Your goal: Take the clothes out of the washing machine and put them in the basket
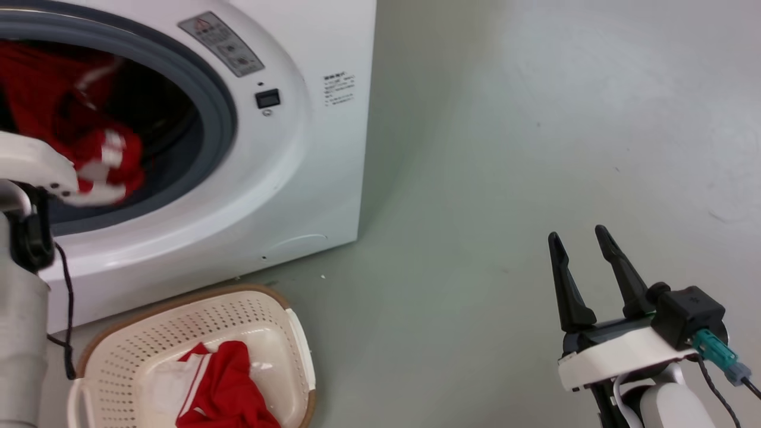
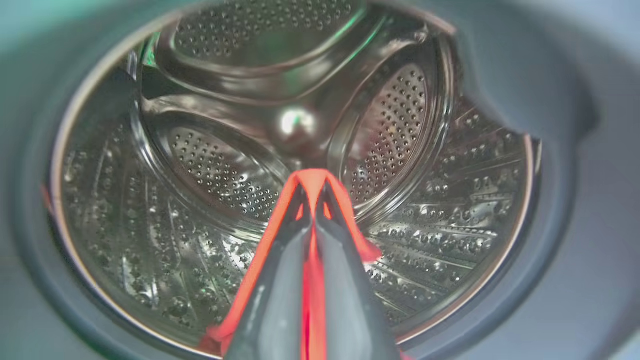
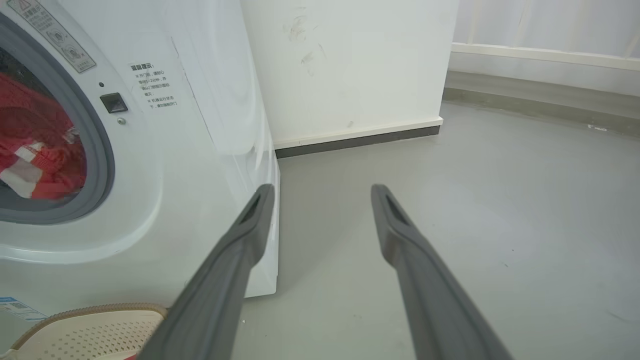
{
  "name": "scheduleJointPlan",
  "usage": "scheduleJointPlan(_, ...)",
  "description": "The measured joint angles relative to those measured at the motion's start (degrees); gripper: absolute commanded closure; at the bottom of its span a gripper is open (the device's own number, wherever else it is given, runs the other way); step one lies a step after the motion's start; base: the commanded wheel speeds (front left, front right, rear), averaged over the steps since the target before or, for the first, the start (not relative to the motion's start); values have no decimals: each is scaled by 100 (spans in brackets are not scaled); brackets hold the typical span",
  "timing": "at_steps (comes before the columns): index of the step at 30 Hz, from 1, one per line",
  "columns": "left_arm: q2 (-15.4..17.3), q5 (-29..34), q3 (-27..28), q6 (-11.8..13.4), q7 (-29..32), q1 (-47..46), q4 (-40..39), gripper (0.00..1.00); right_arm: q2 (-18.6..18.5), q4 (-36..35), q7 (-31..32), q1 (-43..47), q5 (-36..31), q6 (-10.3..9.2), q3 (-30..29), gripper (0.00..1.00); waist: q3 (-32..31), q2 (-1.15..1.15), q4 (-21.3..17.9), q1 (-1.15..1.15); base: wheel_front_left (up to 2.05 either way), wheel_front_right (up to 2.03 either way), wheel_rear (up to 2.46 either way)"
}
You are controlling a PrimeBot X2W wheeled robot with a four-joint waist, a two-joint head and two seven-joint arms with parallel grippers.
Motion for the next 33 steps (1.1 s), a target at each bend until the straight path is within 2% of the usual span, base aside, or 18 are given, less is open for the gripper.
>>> scheduleJointPlan(9,-45,-99,-79,164,542,933,-1419,100,0,-158,216,337,-138,0,-190,0,-576,0,364,0,0,0,0)
scheduleJointPlan(23,-25,-309,-88,690,1683,2671,-4309,100,-1,-442,510,621,-289,0,-281,0,-1029,0,930,0,0,0,0)
scheduleJointPlan(33,-57,-147,-290,1050,2086,3643,-5696,100,0,-568,688,809,-350,0,-252,0,-1289,0,1318,0,0,0,0)
